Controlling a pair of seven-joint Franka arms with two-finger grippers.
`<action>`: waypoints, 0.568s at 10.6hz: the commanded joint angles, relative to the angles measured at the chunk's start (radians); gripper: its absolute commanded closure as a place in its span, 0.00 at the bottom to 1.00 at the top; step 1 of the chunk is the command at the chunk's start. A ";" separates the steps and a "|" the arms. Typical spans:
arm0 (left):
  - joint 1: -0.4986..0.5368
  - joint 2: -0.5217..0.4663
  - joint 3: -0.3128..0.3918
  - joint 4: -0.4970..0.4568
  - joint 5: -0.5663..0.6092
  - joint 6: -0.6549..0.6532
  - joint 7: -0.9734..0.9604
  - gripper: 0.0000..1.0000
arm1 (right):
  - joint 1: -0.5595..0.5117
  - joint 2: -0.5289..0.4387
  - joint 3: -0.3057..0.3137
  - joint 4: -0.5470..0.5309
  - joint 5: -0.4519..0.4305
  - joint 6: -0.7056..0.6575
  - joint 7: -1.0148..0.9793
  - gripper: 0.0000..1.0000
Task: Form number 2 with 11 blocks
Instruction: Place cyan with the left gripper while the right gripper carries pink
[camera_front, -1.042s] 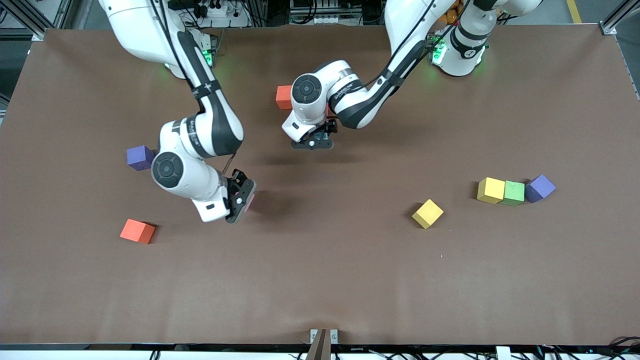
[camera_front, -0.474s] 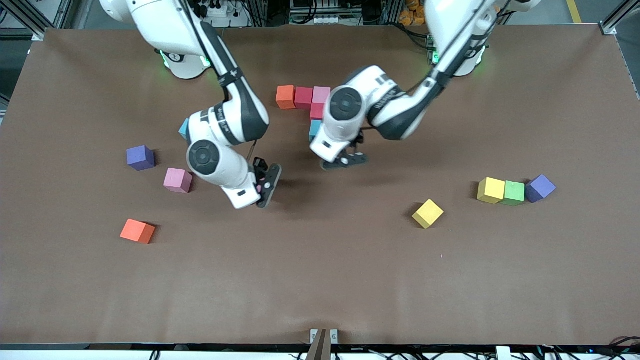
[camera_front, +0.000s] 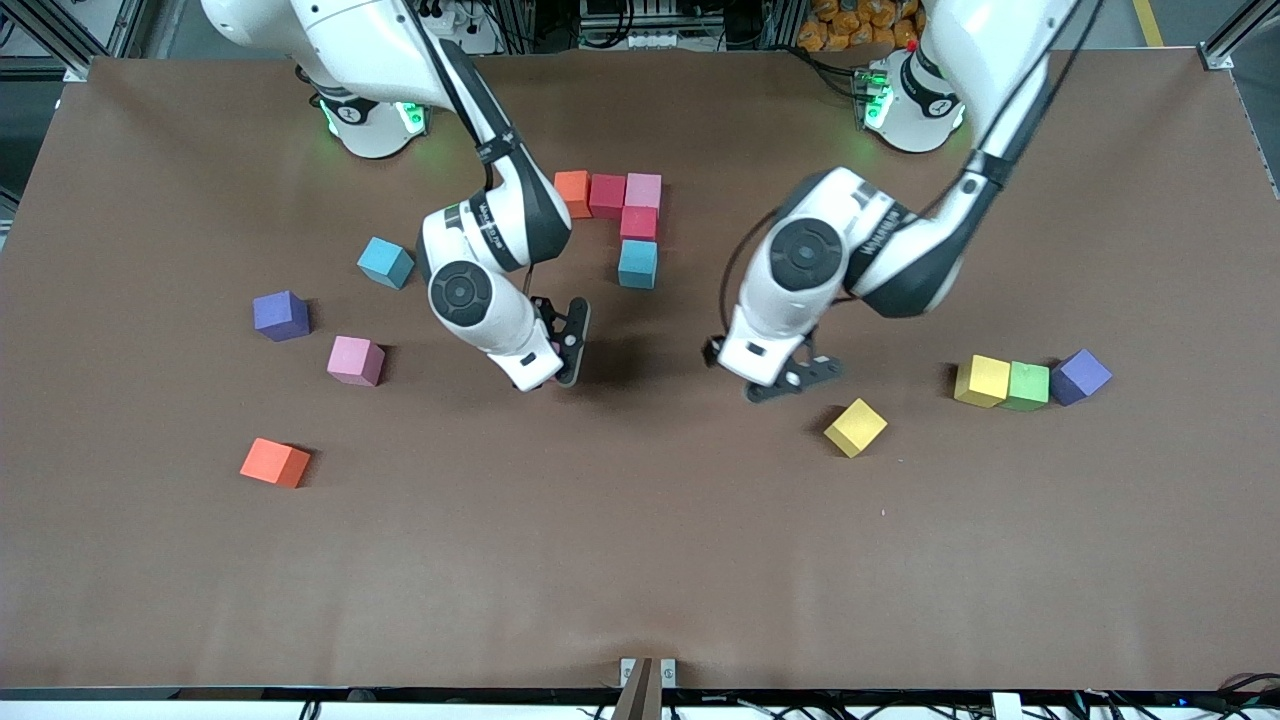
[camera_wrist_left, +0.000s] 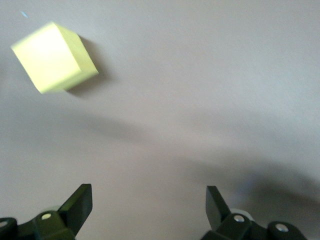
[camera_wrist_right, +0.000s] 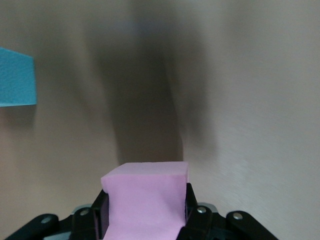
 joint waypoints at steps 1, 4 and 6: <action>0.100 -0.006 -0.006 -0.015 0.025 -0.013 0.167 0.00 | 0.100 -0.051 -0.049 -0.084 0.066 0.040 -0.047 0.73; 0.139 0.012 0.086 -0.010 0.015 -0.012 0.245 0.00 | 0.154 -0.103 -0.051 -0.181 0.103 0.095 -0.060 0.73; 0.136 0.025 0.118 0.000 0.012 -0.012 0.241 0.00 | 0.183 -0.135 -0.051 -0.218 0.103 0.097 -0.060 0.73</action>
